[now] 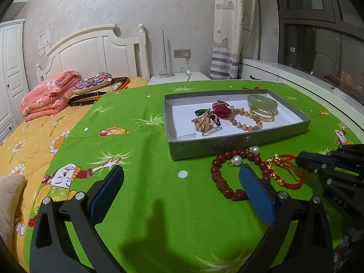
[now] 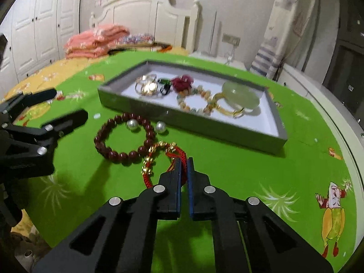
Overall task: Organize jewelry
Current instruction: 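Grasp the dark red bead bracelet with the left tool while the right tool holds the red string bracelet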
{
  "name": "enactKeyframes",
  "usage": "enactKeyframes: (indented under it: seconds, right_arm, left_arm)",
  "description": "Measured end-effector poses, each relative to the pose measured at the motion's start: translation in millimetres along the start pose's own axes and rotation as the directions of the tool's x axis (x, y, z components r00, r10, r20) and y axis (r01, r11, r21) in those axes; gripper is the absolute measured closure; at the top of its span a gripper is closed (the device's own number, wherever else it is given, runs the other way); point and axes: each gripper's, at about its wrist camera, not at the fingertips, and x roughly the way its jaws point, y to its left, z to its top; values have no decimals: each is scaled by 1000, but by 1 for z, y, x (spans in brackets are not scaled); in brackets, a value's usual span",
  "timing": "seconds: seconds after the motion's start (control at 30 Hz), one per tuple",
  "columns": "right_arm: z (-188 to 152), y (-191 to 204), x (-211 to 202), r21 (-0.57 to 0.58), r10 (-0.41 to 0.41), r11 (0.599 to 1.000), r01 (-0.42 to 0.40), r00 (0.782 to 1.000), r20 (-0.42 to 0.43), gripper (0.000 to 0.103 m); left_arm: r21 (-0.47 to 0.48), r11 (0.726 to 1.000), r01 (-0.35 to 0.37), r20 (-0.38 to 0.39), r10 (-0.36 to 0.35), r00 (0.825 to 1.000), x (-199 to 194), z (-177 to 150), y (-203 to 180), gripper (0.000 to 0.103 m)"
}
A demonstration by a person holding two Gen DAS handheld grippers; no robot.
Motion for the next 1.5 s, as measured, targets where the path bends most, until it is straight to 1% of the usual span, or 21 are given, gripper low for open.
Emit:
enactKeyframes:
  seconds: [0.07, 0.2, 0.4, 0.57, 0.77, 0.9, 1.03, 1.13, 1.17, 1.2, 1.27, 1.33, 1.4, 1.43, 1.5]
  right_arm:
    - [-1, -4, -6, 23, 0, 1000, -1, 999, 37, 97]
    - [0, -12, -13, 58, 10, 998, -15, 997, 81, 97]
    - [-1, -17, -19, 79, 22, 996, -31, 993, 113, 97]
    - [-3, -19, -21, 90, 33, 995, -45, 992, 122, 97]
    - [-8, -30, -29, 132, 31, 990, -53, 987, 160, 97]
    - [-12, -41, -32, 174, 26, 983, -58, 984, 176, 97]
    - [-12, -43, -29, 179, 33, 982, -63, 985, 167, 97]
    - [-13, -43, -28, 175, 42, 982, -71, 986, 164, 97]
    - [-13, -43, -27, 179, 44, 981, -73, 986, 163, 97]
    - [-13, -44, -27, 182, 47, 980, -77, 986, 162, 97]
    - [-13, -45, -26, 189, 54, 978, -84, 986, 159, 97]
    - [-13, -45, -25, 186, 57, 979, -86, 986, 157, 97]
    - [-13, -45, -25, 183, 56, 980, -84, 986, 156, 97]
    - [-13, -44, -25, 182, 56, 980, -84, 986, 155, 97]
    - [-14, -44, -24, 184, 57, 979, -85, 987, 154, 97]
  left_arm:
    - [1, 1000, -1, -2, 1, 1000, 0, 0, 0, 5]
    - [2, 1000, -2, -4, 2, 1000, 0, 0, 0, 5]
    - [15, 1000, -2, -5, 2, 1000, 1, -1, -2, 5]
    - [32, 999, -9, -9, 10, 1000, 2, -3, -4, 5]
    - [41, 999, -10, -13, 10, 1000, 3, -4, -6, 5]
    - [57, 998, 5, -39, -3, 999, 6, -5, -8, 5]
    - [97, 995, 32, -82, -25, 996, 12, -3, -17, 5]
    - [113, 993, 39, -105, -27, 994, 16, -2, -22, 5]
    - [109, 993, 41, -109, -29, 994, 17, -1, -22, 7]
    - [105, 993, 47, -115, -35, 993, 19, 0, -23, 10]
    - [80, 994, 74, -141, -62, 988, 24, 2, -24, 14]
    - [67, 995, 68, -160, -57, 985, 30, 4, -27, 19]
    - [66, 996, 65, -184, -51, 982, 37, 5, -30, 26]
    - [62, 996, 67, -193, -54, 980, 40, 5, -31, 28]
    - [50, 997, 64, -214, -52, 975, 45, 6, -31, 38]
